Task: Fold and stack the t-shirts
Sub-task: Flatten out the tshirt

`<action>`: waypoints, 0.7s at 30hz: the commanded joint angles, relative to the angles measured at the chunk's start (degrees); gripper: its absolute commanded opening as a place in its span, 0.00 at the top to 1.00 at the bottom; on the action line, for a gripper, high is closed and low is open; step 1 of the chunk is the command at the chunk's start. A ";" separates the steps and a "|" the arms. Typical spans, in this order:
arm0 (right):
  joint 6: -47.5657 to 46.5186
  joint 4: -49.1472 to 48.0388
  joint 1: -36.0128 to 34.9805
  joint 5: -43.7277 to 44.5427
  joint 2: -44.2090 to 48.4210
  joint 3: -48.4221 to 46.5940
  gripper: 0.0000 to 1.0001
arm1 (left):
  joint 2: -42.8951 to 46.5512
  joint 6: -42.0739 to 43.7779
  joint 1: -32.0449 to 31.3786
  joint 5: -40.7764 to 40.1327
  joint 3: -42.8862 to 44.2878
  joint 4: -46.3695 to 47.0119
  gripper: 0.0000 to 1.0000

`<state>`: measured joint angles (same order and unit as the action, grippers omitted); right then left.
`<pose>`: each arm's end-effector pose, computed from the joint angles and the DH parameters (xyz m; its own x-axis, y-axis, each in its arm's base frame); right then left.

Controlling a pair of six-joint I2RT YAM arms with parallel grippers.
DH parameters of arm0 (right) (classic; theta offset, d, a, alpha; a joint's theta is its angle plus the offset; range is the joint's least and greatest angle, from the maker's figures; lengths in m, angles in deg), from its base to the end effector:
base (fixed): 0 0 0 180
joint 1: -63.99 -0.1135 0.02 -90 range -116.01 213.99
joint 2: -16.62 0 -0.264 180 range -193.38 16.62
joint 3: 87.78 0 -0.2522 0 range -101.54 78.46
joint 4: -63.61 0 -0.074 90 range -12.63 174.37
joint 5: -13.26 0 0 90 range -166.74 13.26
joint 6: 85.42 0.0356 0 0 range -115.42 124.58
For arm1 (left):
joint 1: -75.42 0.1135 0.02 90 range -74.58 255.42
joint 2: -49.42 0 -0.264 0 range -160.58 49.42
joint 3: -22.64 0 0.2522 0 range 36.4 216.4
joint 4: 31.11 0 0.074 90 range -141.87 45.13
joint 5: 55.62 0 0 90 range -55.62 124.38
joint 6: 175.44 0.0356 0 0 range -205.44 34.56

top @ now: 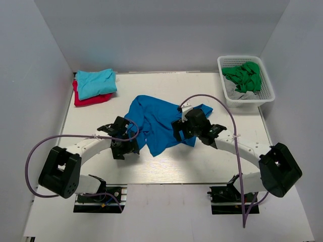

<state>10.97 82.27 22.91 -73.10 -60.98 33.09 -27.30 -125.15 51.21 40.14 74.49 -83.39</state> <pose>0.2200 0.1888 0.2253 -0.5209 -0.3068 -0.7966 -0.5632 0.8248 0.0506 0.1923 -0.0904 0.1577 -0.9577 -0.2663 -0.1086 -0.2386 0.9465 -0.2174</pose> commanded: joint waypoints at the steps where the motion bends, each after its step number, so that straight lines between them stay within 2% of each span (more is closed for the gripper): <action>1: 1.87 -3.94 -2.07 6.10 1.75 1.68 0.10 | -2.81 -1.52 -1.98 -8.73 -0.04 9.94 0.09; 4: 4.67 -5.86 -3.65 8.49 4.64 4.58 0.10 | -6.84 -3.71 -3.47 -16.29 2.50 9.36 0.13; 5: 6.33 -6.13 -3.92 8.14 5.00 5.80 0.10 | -9.29 -4.50 -3.48 -19.61 3.30 8.65 0.17; 7: 7.31 -6.49 -5.23 7.53 6.50 6.34 0.10 | -11.68 -5.64 -4.09 -20.70 4.45 8.64 0.21; 9: 8.11 -6.14 -6.90 7.70 7.55 6.87 0.10 | -14.92 -5.65 -5.58 -20.71 4.45 10.21 0.30; 13: 8.46 -5.00 -9.10 12.08 8.26 8.36 0.10 | -19.41 -6.26 -8.22 -20.00 4.45 13.03 0.65; 14: 8.90 -4.99 -9.45 12.79 8.52 8.28 0.10 | -19.42 -7.05 -8.75 -20.00 3.67 13.03 0.78; 15: 8.81 -3.25 -10.76 12.88 8.43 8.27 0.10 | -19.42 -7.75 -9.62 -20.00 2.71 13.03 1.00; 19: 8.11 -2.54 -14.55 12.27 5.90 7.14 0.10 | -15.92 -10.64 -10.69 -20.69 0.50 11.90 1.00; 21: 7.06 -2.10 -17.18 11.92 4.22 5.82 0.10 | -10.04 -11.88 -10.69 -21.40 -1.25 10.14 1.00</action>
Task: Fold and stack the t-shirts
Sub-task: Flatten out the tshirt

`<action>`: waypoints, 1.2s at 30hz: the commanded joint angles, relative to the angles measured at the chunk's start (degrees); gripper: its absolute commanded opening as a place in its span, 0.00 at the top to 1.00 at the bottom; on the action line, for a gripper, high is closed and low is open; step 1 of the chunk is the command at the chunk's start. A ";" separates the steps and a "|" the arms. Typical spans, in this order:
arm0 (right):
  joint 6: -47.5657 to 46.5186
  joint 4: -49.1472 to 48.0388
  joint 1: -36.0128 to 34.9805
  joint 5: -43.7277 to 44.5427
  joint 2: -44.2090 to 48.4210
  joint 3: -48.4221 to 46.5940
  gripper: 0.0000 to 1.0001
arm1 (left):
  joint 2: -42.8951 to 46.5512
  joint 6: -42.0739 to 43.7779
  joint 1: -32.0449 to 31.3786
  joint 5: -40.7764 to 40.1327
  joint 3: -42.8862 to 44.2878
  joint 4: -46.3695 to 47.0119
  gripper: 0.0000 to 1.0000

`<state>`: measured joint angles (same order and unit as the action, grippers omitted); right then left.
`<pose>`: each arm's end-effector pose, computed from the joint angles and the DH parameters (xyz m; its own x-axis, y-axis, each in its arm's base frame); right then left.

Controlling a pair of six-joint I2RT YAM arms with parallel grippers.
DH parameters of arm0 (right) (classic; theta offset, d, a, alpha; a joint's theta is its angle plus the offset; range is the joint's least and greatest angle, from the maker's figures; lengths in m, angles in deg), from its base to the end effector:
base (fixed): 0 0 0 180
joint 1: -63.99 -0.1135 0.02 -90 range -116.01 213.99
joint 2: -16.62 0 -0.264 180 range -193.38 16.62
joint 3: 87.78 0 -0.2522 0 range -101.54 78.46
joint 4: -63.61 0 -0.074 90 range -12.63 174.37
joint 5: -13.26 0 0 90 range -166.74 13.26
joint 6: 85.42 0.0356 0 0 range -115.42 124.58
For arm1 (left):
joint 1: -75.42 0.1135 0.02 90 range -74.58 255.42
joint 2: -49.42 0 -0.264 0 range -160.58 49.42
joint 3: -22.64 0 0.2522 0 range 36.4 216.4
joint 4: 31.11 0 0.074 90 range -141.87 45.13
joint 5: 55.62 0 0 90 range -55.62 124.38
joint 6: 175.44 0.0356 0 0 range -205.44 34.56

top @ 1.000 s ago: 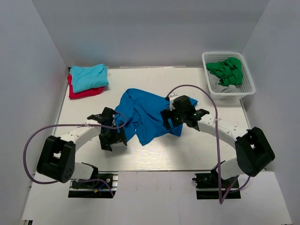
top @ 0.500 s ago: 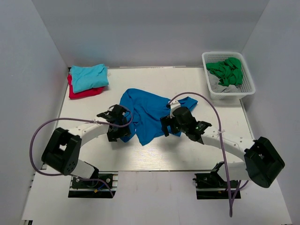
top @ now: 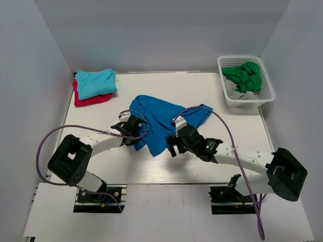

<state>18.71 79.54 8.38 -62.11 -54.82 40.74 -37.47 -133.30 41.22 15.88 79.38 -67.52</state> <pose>0.1548 0.2102 0.2141 -0.4878 -0.2945 -0.8218 -0.5814 0.8118 0.0542 0.2269 -0.1405 0.1516 -0.8270 -0.2882 -0.4828 -0.2751 0.9562 -0.0996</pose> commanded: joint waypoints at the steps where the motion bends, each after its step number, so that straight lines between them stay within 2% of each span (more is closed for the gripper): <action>1: -1.03 0.55 -3.53 1.62 -5.17 -2.88 0.10 | 2.49 -3.74 -0.70 2.86 -6.16 -5.73 1.00; 3: -1.56 0.55 -6.52 2.50 -7.39 -4.99 0.10 | 7.33 -3.74 -0.70 2.86 -7.64 -6.44 1.00; 4: -1.56 0.81 -7.22 4.59 -11.40 -7.61 0.10 | 11.70 -3.74 -0.70 2.86 -7.65 -7.13 1.00; 7: -1.30 1.08 -10.03 7.59 -15.83 -10.44 0.10 | 17.27 -3.74 -0.70 2.33 -8.18 -8.80 1.00; 12: 1.43 -1.55 -12.85 5.59 -19.44 -12.21 0.10 | 25.09 -4.35 -0.70 1.63 -9.85 -12.14 1.00; 20: 3.09 -1.39 -15.84 8.48 -21.98 -10.80 0.10 | 27.39 -4.88 -0.70 1.63 -11.51 -14.00 1.00; 24: 3.44 -3.06 -16.89 11.81 -26.98 -13.08 0.10 | 28.01 -4.88 -0.70 1.63 -12.04 -14.00 1.00; 27: 5.99 1.06 -16.98 13.14 -28.84 -14.67 0.21 | 28.53 -4.88 -0.70 1.63 -12.04 -14.00 1.00; 28: 8.43 1.43 -17.07 13.49 -28.84 -14.76 0.32 | 28.53 -4.88 -0.70 1.63 -12.04 -14.00 1.00; 29: 9.76 2.47 -16.81 14.54 -28.50 -14.50 0.58 | 28.53 -4.88 -0.70 1.63 -12.04 -14.60 1.00; 30: 10.91 3.27 -16.89 15.33 -28.41 -14.23 0.70 | 28.53 -4.88 -0.70 1.63 -12.04 -15.13 1.00; 32: 14.86 5.46 -16.81 17.52 -25.87 -12.91 0.87 | 29.15 -4.88 -0.70 1.10 -11.52 -15.66 1.00; 34: 16.97 5.73 -16.81 18.41 -21.76 -10.55 0.99 | 29.68 -4.88 -0.70 1.10 -10.91 -15.67 1.00; 36: 18.03 6.61 -16.72 19.99 -19.45 -8.70 1.00 | 30.38 -4.88 -0.70 1.10 -10.21 -16.19 1.00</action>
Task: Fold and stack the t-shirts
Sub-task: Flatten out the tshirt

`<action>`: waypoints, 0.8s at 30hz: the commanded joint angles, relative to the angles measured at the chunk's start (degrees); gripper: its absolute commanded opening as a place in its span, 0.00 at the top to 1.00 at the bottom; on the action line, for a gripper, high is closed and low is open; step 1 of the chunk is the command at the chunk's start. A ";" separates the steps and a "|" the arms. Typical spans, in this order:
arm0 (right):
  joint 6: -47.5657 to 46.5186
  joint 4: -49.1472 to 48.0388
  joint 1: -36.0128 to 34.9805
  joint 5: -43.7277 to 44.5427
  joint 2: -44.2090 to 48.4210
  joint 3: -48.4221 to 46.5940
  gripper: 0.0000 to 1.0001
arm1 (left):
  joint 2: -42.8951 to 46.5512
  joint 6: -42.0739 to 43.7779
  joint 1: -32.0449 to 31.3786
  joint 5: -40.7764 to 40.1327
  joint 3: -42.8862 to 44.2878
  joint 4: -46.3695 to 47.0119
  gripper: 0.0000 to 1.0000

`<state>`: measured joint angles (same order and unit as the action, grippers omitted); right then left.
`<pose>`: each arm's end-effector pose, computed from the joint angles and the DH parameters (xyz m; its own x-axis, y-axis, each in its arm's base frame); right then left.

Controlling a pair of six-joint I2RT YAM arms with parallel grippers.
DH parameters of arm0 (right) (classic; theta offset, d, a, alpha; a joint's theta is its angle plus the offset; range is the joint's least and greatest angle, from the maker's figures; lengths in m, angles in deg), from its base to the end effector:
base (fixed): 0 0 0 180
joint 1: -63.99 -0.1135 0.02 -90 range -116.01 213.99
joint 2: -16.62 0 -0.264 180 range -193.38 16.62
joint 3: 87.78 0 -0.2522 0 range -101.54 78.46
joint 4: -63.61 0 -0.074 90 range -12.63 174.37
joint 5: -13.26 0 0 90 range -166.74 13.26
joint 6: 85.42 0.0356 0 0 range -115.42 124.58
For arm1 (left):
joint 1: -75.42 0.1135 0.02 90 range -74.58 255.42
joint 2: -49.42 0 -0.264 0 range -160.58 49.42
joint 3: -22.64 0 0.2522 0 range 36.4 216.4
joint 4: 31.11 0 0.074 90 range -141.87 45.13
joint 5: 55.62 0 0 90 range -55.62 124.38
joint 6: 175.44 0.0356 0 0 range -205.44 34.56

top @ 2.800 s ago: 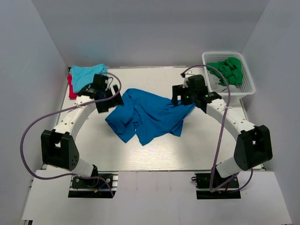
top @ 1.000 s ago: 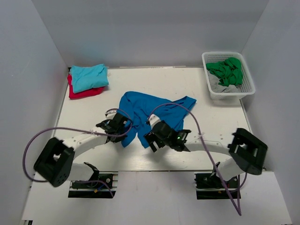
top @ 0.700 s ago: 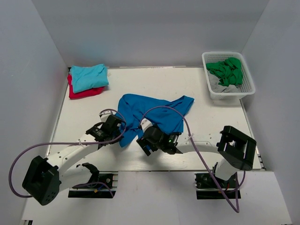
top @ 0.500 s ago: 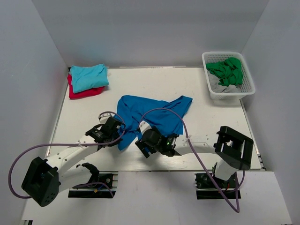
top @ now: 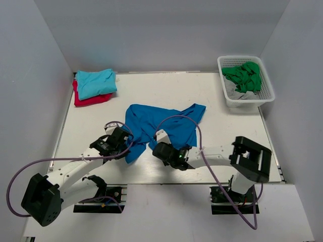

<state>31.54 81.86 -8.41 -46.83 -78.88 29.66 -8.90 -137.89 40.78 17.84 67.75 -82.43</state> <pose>0.1145 0.3022 0.1574 -0.5418 -0.4082 -0.7348 -0.5454 0.8359 -0.0622 0.1484 -0.0902 0.1829 -0.8048 -0.3677 -0.4659 -0.3182 0.9299 -0.1843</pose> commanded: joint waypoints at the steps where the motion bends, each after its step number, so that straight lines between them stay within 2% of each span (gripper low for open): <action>1: 5.12 5.17 0.07 6.28 8.80 2.65 1.00 | 2.42 0.23 -0.26 -0.87 1.43 -1.81 1.00; 3: 4.77 5.70 0.24 8.66 11.90 3.27 1.00 | 4.00 0.24 -0.26 -0.87 3.71 -3.04 1.00; 7: -0.31 8.07 0.77 16.20 25.08 2.57 1.00 | 9.78 2.96 -0.26 1.94 8.54 -3.57 1.00; 8: -0.94 8.25 1.03 17.54 31.89 2.39 1.00 | 11.20 4.18 -0.26 2.73 10.81 -3.57 1.00; 10: -5.40 6.85 1.38 21.30 36.68 2.83 1.00 | 13.66 4.19 -0.26 1.42 14.07 -4.88 1.00; 11: -6.99 4.58 1.91 21.85 43.49 3.18 1.00 | 15.42 4.80 -0.26 0.90 17.57 -5.41 1.00; 14: -14.81 2.72 2.00 24.67 51.95 1.00 1.00 | 16.67 6.90 -0.26 -0.25 24.60 -5.94 1.00; 16: -16.67 4.73 2.26 28.09 54.53 -0.94 1.00 | 16.67 7.70 -0.26 -0.25 29.71 -5.94 1.00; 18: -18.69 7.36 1.91 29.41 55.16 -7.09 1.00 | 16.67 10.07 -0.26 -0.25 32.79 -5.15 1.00; 21: -25.63 8.08 2.09 28.45 53.85 -14.02 1.00 | 15.53 12.71 -0.26 -0.25 38.33 -3.92 1.00; 24: -32.22 6.51 2.00 32.38 52.01 -20.79 1.00 | 15.52 13.33 0.35 -0.77 42.99 -5.86 1.00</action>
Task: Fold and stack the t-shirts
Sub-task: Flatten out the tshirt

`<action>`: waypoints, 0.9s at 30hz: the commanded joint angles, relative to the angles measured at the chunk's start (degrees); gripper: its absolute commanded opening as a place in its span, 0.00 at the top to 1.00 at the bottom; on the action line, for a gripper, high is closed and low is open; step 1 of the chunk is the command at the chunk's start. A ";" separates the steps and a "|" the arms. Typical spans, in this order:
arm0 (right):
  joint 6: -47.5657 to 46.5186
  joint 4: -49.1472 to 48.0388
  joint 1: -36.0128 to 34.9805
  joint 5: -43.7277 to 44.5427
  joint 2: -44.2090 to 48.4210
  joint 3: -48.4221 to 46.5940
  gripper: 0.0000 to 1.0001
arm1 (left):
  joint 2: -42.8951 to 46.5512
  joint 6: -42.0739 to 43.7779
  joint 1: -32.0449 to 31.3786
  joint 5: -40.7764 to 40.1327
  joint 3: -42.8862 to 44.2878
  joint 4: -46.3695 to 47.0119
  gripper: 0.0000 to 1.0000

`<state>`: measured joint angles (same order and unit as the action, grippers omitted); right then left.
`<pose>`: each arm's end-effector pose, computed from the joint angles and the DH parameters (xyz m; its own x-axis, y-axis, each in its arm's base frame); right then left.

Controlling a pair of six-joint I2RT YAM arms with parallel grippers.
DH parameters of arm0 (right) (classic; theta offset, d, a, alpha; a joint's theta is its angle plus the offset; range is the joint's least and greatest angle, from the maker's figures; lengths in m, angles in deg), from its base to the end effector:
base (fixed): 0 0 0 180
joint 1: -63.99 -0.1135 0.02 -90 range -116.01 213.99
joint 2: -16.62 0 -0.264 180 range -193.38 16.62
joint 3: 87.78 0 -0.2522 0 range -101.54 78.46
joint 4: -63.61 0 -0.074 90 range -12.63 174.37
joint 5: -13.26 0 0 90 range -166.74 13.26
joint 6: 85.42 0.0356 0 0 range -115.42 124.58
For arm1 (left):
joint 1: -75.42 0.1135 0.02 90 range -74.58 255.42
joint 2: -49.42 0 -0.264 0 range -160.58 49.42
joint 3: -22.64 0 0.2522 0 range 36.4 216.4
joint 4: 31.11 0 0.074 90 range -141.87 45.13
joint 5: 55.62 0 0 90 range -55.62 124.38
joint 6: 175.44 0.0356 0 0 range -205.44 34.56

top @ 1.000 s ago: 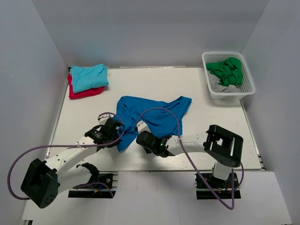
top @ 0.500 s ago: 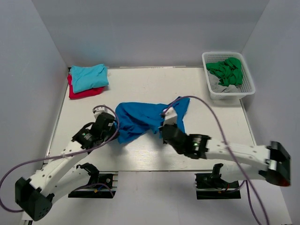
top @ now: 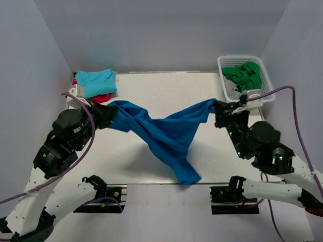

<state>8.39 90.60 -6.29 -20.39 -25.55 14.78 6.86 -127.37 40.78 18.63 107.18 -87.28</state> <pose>0.0694 0.1058 0.4499 0.0323 0.1992 -0.9794 -0.2464 0.9513 0.1854 0.1026 -0.0591 0.4342 -0.3709 -0.5254 -0.7657 0.1112 0.7935 -0.5983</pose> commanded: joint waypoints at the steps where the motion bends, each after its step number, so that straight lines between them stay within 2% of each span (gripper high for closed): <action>1: -11.78 -2.94 -0.03 6.48 -1.59 -8.10 1.00 | -0.24 2.82 0.35 -2.61 4.18 -1.53 1.00; 7: -21.64 -9.79 -0.12 8.60 -0.28 -17.17 1.00 | 7.49 -2.08 0.35 -12.54 6.73 -8.37 1.00; 14: -27.37 -10.77 -0.29 13.33 -1.60 -21.92 1.00 | 11.27 -10.88 0.88 -25.72 12.88 -23.49 1.00; 20: -27.19 -10.86 -0.21 12.99 -0.46 -22.71 1.00 | 12.33 -11.42 0.88 -25.74 15.69 -24.65 1.00; 27: -23.42 -3.66 -0.30 9.30 -2.03 -28.07 1.00 | 12.34 -7.12 0.88 -17.66 17.37 -20.60 1.00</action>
<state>-15.56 86.91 -6.60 -11.38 -28.02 -9.40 19.82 -135.81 41.22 -0.36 122.50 -109.12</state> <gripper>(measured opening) 0.009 0.020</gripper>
